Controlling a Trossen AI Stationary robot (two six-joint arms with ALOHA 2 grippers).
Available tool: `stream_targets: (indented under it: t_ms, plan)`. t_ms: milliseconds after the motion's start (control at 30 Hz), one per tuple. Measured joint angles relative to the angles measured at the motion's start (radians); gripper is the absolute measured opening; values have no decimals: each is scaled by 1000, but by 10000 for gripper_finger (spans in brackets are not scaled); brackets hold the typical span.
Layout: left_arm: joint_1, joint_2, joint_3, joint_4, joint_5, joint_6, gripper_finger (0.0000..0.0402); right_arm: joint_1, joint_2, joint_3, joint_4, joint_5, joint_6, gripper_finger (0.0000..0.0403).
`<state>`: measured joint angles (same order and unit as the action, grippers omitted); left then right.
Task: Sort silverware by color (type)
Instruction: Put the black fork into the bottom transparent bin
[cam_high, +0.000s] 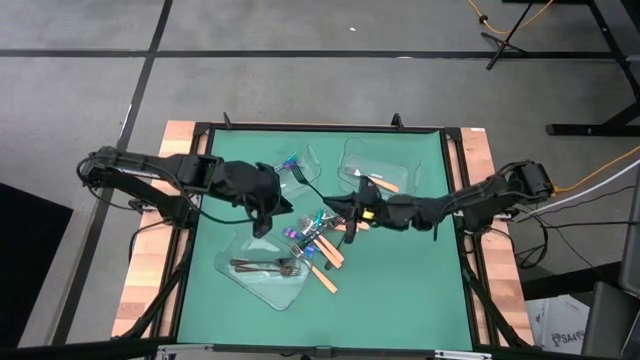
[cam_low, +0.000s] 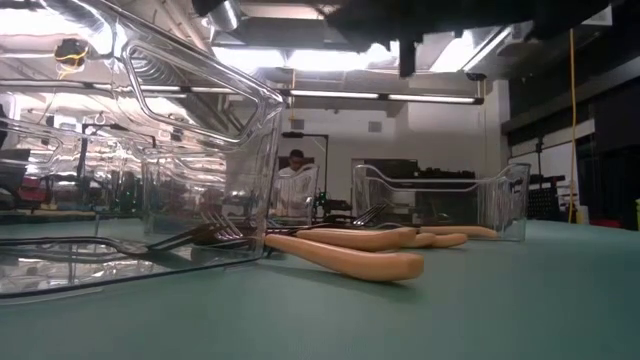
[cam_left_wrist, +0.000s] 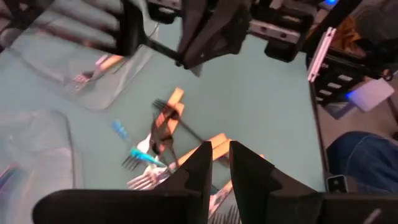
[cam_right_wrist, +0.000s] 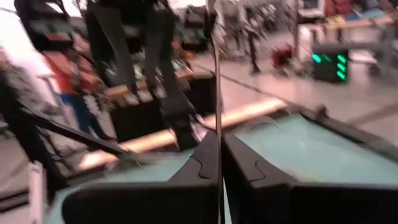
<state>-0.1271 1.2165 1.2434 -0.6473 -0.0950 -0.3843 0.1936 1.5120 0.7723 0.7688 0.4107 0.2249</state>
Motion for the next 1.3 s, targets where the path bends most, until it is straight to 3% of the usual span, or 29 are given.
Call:
stream_targets:
  t_ms: [200,433,733,1300]
  plan:
    - [-17,0,0,125,-42,72,50,-34,0,0,168,-148,-70,0]
    - [-20,1,0,290,-133,196,50,-37,0,0,281,-180,-179,0]
    - [-20,28,0,445,-150,316,50,-37,0,1,288,-236,-238,0]
    - [-20,131,0,544,-150,319,50,-37,0,1,283,-247,-264,0]
